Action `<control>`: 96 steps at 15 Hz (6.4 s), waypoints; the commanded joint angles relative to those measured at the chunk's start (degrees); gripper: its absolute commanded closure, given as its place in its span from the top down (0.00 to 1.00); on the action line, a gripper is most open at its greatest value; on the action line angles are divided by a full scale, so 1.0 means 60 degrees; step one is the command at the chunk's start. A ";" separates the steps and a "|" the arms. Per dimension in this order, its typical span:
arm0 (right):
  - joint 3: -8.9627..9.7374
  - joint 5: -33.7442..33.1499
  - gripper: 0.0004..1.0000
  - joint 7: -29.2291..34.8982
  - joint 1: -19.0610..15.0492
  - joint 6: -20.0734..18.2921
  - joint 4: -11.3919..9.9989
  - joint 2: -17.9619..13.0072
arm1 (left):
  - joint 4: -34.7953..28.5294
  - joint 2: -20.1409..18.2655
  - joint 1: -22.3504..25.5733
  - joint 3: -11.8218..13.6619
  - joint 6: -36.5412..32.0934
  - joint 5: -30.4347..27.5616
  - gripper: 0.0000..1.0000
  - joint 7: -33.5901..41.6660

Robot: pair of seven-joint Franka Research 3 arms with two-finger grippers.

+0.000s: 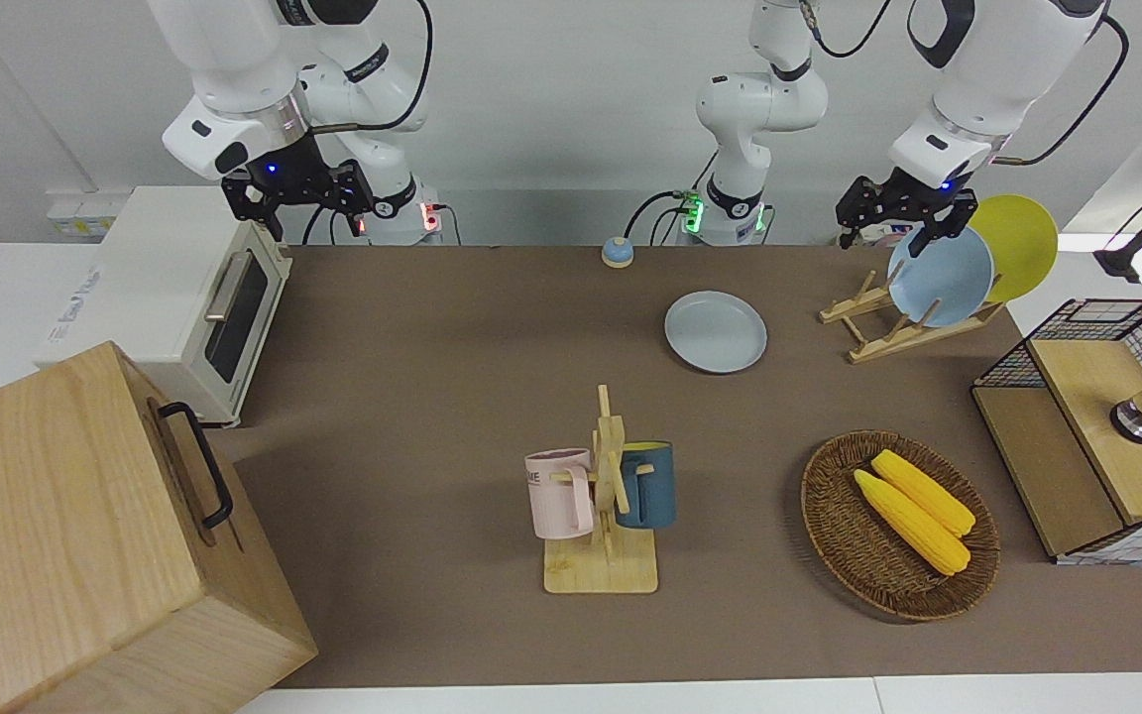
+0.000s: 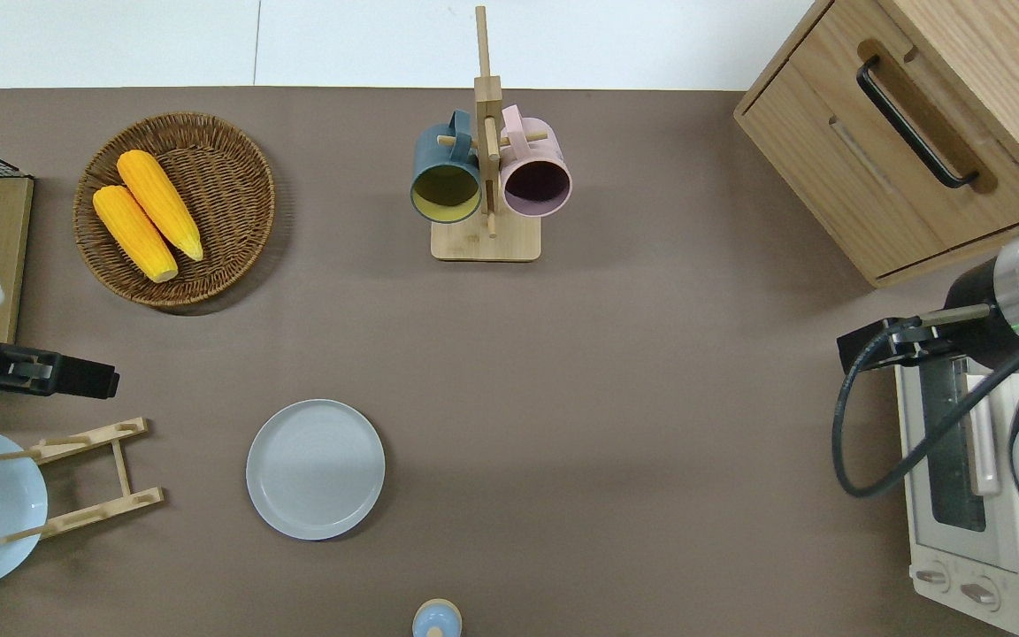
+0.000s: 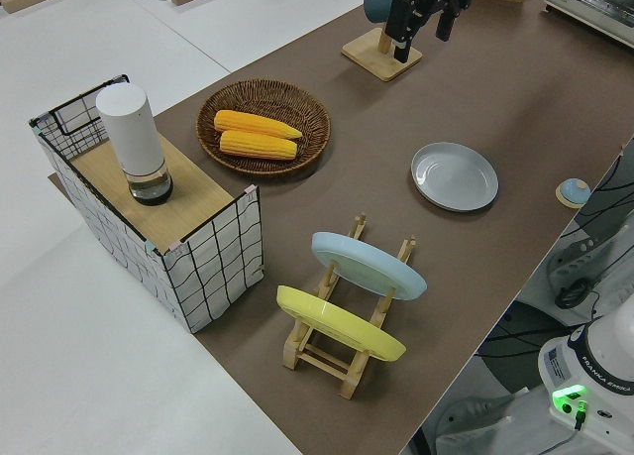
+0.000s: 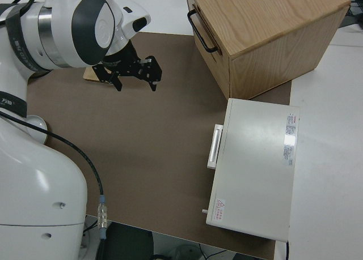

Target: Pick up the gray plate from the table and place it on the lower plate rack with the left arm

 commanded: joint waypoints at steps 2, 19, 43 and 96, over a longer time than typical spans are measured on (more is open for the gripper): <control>0.0188 -0.0061 0.98 0.0113 -0.0220 -0.0103 0.0069 -0.0019 | 0.0140 0.0187 -0.0132 0.0040 -0.0179 -0.0012 0.99 -0.0120; 0.0188 -0.0061 0.98 0.0113 -0.0220 -0.0103 0.0069 -0.0019 | -0.0723 -0.0163 -0.0073 0.0040 -0.0487 -0.0129 0.99 -0.0091; 0.0202 -0.0061 0.98 0.0113 -0.0220 -0.0103 0.0069 -0.0019 | -0.6347 -0.2903 -0.0059 -0.0033 0.3862 -0.0115 0.99 -0.2127; 0.0202 -0.0061 0.98 0.0113 -0.0220 -0.0117 0.0069 -0.0019 | -0.7700 -0.1056 -0.0249 -0.0634 0.6710 -0.0789 0.00 -0.1321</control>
